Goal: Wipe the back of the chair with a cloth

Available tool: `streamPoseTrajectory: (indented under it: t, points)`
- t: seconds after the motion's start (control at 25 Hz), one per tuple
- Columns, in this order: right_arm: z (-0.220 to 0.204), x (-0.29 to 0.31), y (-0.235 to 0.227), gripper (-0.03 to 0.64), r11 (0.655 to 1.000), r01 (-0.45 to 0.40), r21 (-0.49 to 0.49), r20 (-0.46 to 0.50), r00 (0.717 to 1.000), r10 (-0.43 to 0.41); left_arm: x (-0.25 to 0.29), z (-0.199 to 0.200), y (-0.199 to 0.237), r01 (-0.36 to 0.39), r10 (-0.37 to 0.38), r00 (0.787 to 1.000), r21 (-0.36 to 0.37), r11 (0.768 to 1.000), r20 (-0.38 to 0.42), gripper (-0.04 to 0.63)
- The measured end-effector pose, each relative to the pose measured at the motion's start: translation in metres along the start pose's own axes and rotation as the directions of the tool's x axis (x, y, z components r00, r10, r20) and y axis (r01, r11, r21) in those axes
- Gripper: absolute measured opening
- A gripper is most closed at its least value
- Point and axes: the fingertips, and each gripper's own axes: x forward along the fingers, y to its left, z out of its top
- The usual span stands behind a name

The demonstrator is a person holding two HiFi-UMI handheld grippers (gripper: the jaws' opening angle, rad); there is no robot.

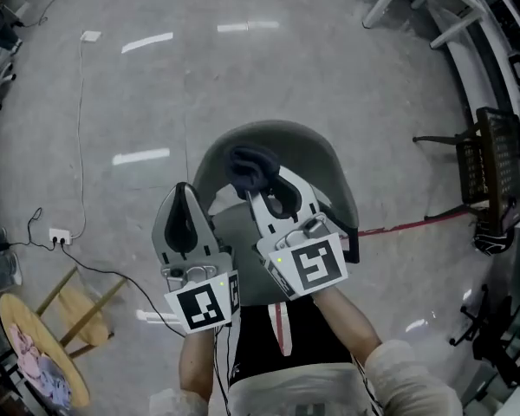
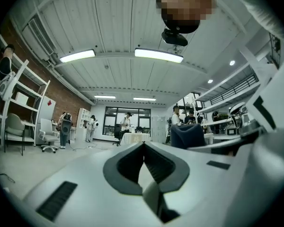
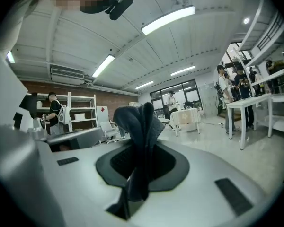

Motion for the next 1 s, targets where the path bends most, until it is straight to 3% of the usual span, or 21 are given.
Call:
streamPoseTrajectory:
  t: [0.16, 0.36, 0.68, 1.0]
  points:
    - [-0.036, 0.019, -0.007, 0.058, 0.999, -0.03, 0.027, -0.015, 0.999, 0.03, -0.002, -0.056, 0.007, -0.041, 0.039, 0.998, -0.029, 0.999, -0.049, 0.015]
    - [-0.066, 0.041, 0.0, 0.058, 0.997, -0.072, 0.037, -0.038, 0.997, 0.074, -0.004, -0.093, 0.012, -0.069, 0.065, 0.995, -0.054, 0.996, -0.069, 0.015]
    - [-0.085, 0.056, 0.01, 0.058, 0.992, -0.117, 0.053, -0.071, 0.99, 0.12, -0.004, -0.105, 0.003, -0.069, 0.064, 0.995, -0.059, 0.996, -0.08, 0.015]
    - [-0.098, 0.076, 0.008, 0.058, 0.996, -0.066, 0.055, -0.087, 0.994, 0.071, -0.003, -0.115, 0.024, -0.085, 0.08, 0.992, -0.047, 0.995, -0.1, 0.015]
